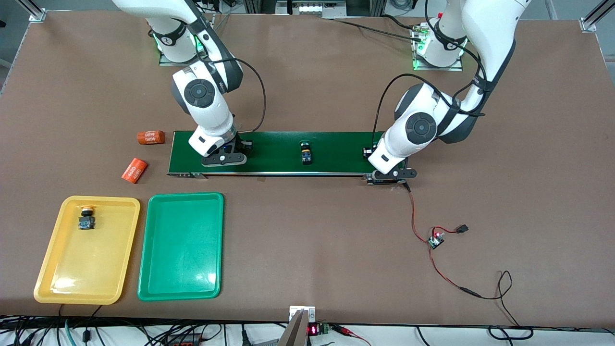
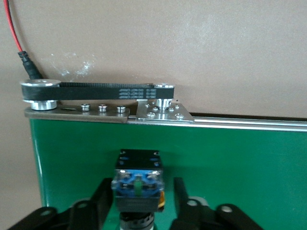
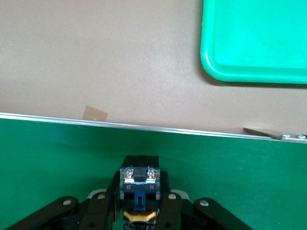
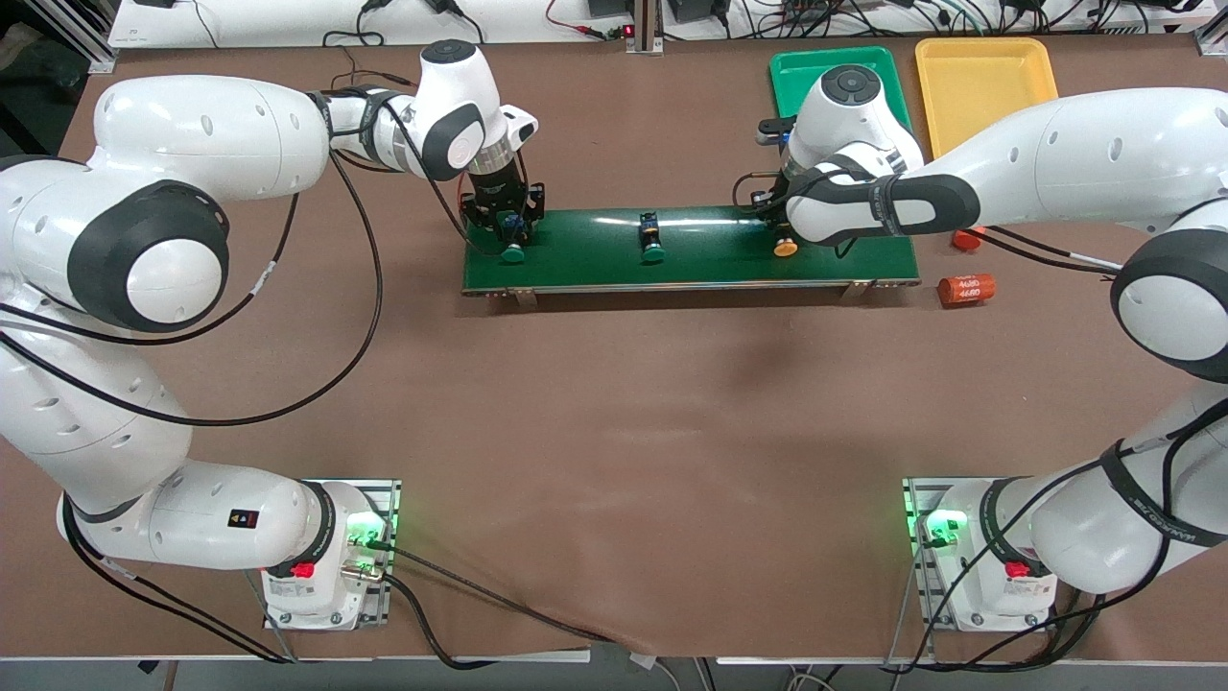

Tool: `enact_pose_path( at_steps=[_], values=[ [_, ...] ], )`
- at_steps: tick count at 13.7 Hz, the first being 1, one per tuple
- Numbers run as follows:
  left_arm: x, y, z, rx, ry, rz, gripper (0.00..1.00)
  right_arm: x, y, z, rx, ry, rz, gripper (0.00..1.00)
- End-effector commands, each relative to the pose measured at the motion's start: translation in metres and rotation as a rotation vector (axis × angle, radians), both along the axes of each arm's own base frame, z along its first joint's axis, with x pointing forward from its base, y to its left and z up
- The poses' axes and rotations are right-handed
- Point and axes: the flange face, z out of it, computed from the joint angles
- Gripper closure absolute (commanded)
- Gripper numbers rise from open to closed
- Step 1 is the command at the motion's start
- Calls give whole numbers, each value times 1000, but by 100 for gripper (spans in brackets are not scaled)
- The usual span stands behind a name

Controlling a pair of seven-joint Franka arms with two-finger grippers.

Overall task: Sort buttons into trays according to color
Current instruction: 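Lower a black button onto the belt with the left gripper, then carry the button into the yellow tray while the left gripper withdraws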

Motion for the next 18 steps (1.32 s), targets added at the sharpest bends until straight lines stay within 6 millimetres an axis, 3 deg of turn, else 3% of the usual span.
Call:
enact_pose_path(
  at_steps=[1, 3, 5, 7, 9, 12, 15, 18],
  values=[
    [1, -4, 14, -7, -15, 9, 0, 7, -5, 7, 0, -23, 5, 100],
    [4, -5, 28, -10, -36, 12, 0, 27, -16, 32, 4, -59, -19, 100],
    [12, 0, 62, 0, -49, 14, 0, 54, -37, 62, -16, -49, -23, 100],
    [26, 2, 105, 18, -22, 7, 0, 88, -77, 93, -38, -23, 3, 100],
    [37, 6, 142, 32, 4, -2, 0, 116, -137, 105, -50, -24, 38, 100],
    [42, 30, 190, 42, -47, -11, 0, 144, -240, 91, -72, -12, 104, 100],
    [50, 83, 219, 49, -75, -105, 0, 164, -308, 72, -94, -13, 175, 100],
    [49, 137, 239, 54, -51, -211, 0, 178, -365, 29, -127, -71, 203, 100]
  ],
)
